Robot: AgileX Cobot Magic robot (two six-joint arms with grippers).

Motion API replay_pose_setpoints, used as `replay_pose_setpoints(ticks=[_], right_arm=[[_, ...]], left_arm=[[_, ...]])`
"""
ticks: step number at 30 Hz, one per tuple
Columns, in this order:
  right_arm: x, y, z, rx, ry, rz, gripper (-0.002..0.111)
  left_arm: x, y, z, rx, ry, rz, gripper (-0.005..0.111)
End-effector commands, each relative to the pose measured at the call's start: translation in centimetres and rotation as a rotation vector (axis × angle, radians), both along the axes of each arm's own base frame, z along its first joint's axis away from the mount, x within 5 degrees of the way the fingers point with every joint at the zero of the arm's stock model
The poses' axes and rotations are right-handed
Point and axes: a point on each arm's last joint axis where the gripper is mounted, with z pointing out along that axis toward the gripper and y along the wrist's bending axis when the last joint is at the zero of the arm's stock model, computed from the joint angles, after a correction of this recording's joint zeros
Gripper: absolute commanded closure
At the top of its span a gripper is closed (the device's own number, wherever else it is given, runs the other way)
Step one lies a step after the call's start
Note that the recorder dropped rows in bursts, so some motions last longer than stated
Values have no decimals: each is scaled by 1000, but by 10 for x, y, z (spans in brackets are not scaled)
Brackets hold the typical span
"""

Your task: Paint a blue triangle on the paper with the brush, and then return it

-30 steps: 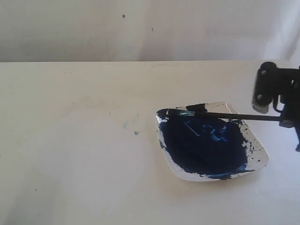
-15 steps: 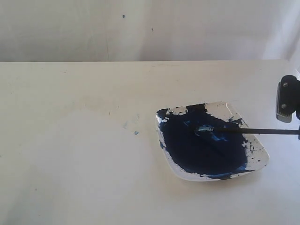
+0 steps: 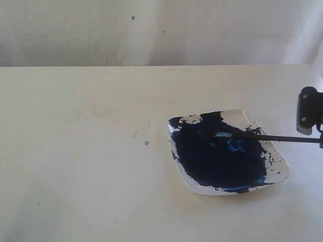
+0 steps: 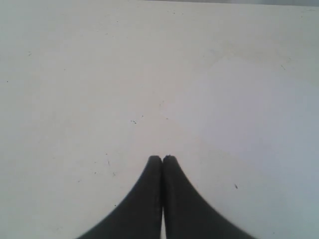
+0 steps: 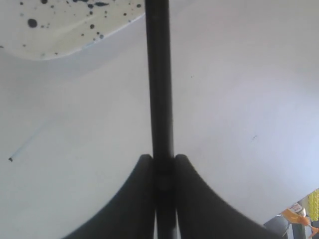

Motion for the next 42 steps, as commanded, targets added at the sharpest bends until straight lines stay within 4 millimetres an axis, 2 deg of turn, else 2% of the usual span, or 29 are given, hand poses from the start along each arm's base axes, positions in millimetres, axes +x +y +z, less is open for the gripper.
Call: replay_pose_setpoints(ticks=[1,12,15,19,27,30,32,34,38,40,42], right_arm=[[3,-3,-6,-19,14,13,108],[7,-3,-12,-21,12,17,108],[8,-3,-15,-20,12,16,103],[9,-3,-15,-20,3,17,90],[10,-3,-14,-18,-16,17,85],[11,-2,-9,4,-48,-37,80],[12,-2,-1,53,-102,-146,78],[13,-2,12,172,-193,-371,78],[13,-1,42,579,-361,-963,78],[11,0,49,825,-349,-1321,78],[6,1,47,951,-273,-1608,78]], left_arm=[[0,-1,0,-13,-5,-6,107],[0,-1,0,-13,-5,-6,107],[0,-1,0,-13,-5,-6,107],[0,-1,0,-13,-5,-6,107],[0,-1,0,-13,-5,-6,107],[0,-1,0,-13,-5,-6,107],[0,-1,0,-13,-5,-6,107],[0,-1,0,-13,-5,-6,107],[0,-1,0,-13,-5,-6,107],[0,-1,0,-13,-5,-6,107],[0,-1,0,-13,-5,-6,107]])
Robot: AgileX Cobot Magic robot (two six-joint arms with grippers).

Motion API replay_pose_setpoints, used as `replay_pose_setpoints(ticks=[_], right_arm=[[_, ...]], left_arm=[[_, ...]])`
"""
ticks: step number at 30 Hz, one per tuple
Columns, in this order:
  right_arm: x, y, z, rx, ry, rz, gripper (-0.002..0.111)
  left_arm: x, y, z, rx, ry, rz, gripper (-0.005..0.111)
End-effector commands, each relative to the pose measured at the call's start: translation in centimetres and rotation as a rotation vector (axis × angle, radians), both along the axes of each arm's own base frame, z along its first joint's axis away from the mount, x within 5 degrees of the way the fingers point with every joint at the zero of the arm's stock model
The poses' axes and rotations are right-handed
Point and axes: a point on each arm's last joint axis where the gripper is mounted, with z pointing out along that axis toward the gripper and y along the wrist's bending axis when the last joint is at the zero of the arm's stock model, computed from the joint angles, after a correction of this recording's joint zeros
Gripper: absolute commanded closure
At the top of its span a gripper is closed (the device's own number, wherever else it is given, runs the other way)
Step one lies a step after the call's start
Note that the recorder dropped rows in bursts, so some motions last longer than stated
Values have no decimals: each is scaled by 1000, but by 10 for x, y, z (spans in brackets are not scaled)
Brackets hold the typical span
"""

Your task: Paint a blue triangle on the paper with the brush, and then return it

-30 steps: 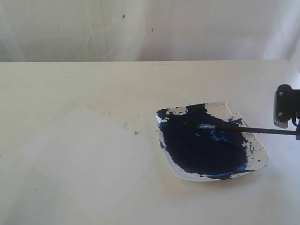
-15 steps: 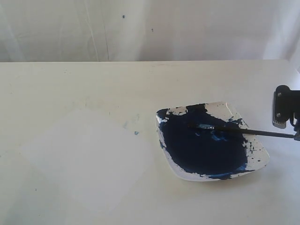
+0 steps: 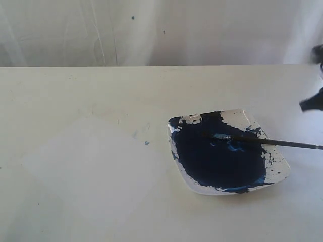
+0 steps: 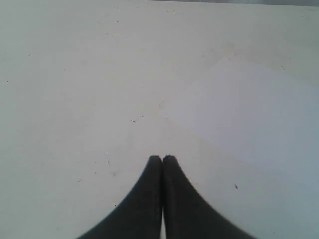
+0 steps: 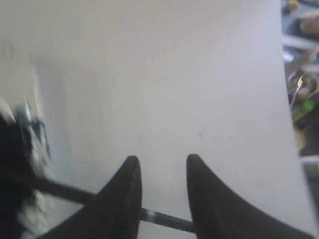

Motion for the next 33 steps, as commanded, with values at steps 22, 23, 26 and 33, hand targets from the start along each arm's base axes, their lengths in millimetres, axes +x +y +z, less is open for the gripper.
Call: replay_pose_setpoints(ticks=[22,23,26,33], right_arm=[[-12,14,-28,818,317,-1020,78],[-10,14,-29,826,307,-1027,78],[-7,14,-31,837,292,-1034,78],[-1,16,-46,856,331,-1046,75]], left_arm=[[0,-1,0,-13,-5,-6,107],[0,-1,0,-13,-5,-6,107],[0,-1,0,-13,-5,-6,107],[0,-1,0,-13,-5,-6,107]])
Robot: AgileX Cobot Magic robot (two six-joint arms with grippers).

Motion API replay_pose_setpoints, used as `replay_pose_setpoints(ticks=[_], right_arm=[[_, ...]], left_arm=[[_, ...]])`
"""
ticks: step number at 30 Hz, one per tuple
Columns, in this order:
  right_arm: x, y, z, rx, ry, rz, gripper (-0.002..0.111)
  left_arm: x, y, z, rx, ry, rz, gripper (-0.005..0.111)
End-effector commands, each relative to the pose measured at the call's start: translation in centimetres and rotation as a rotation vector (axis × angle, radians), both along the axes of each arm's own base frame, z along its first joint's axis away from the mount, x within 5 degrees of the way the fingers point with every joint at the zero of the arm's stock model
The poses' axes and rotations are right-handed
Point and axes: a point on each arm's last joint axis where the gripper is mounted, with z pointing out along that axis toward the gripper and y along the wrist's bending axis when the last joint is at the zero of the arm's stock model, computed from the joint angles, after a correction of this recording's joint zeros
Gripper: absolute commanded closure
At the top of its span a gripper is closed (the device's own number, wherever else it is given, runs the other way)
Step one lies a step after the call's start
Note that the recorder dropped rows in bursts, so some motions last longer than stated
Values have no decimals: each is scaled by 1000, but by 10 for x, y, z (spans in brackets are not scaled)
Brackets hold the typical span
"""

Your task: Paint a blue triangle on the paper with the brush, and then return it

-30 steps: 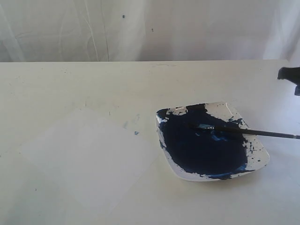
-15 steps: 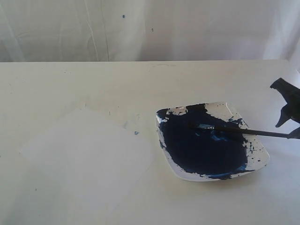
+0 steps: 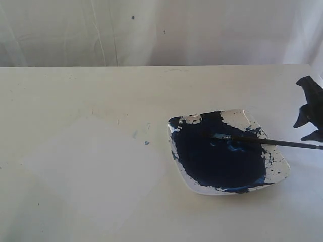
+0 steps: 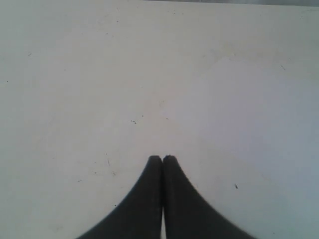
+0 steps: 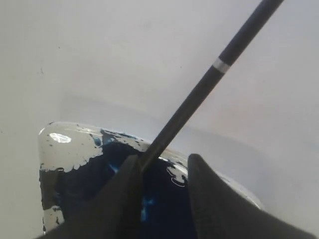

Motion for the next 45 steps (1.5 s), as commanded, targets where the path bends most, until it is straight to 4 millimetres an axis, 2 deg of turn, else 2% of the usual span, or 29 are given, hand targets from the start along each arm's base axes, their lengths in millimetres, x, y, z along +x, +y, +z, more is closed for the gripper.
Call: replay_pose_setpoints(ticks=[1,5,9,14,21,34,45], right_arm=[[3,-1,-11,2,18,13,72],[5,-1,-14,2,18,8,63],[7,-1,-17,10,12,-9,64],[12,0,-34,28,51,-31,64],[19,-3,-39,11,1,-52,66],[23,-2,-59,26,49,-74,66],[27,-4,-57,21,-3,-98,67]], left_arm=[[0,-1,0,-13,-5,-6,107],[0,-1,0,-13,-5,-6,107],[0,-1,0,-13,-5,-6,107],[0,-1,0,-13,-5,-6,107],[0,-1,0,-13,-5,-6,107],[0,-1,0,-13,-5,-6,107],[0,-1,0,-13,-5,-6,107]])
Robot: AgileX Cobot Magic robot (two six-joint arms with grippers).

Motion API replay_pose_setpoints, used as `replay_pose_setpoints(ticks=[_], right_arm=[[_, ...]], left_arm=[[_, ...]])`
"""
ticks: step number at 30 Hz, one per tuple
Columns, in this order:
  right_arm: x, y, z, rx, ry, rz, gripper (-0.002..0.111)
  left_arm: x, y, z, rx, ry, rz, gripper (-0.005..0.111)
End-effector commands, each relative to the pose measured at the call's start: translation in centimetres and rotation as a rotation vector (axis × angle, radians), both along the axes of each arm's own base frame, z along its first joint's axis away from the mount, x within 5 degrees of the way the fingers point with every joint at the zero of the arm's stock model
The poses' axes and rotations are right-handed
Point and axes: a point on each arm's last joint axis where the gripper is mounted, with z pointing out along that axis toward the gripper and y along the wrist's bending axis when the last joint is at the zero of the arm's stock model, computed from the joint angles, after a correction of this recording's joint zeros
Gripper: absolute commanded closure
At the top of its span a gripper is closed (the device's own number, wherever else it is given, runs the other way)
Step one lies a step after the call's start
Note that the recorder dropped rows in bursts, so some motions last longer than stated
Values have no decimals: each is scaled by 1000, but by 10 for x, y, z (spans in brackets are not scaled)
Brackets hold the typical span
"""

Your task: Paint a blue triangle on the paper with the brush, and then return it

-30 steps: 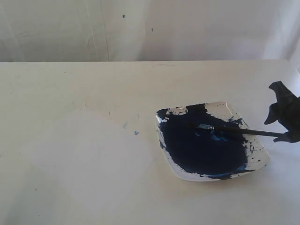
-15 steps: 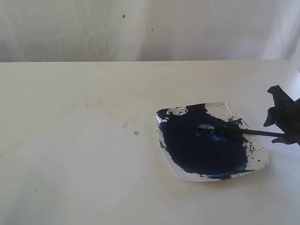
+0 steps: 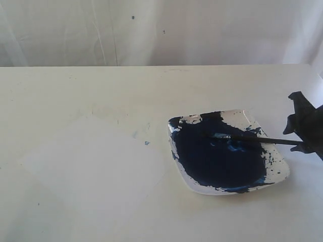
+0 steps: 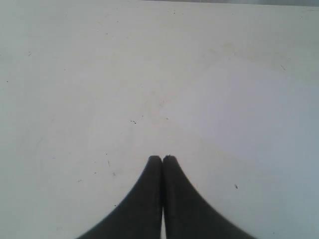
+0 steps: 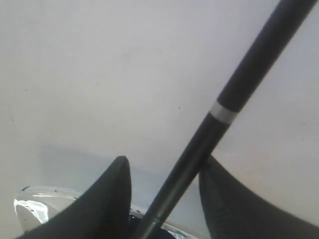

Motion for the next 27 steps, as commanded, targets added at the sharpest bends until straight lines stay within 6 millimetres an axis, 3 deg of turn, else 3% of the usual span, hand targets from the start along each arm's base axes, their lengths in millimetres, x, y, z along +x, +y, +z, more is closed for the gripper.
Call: replay_pose_setpoints(ticks=[1,16,27], right_arm=[[1,-3,0,-10,-14,-1,67],[0,-2,-9,-7,25,6,67],[1,-2,-8,-4,15,-1,76]], left_arm=[[0,-1,0,-13,-5,-6,107],[0,-1,0,-13,-5,-6,107],[0,-1,0,-13,-5,-6,107]])
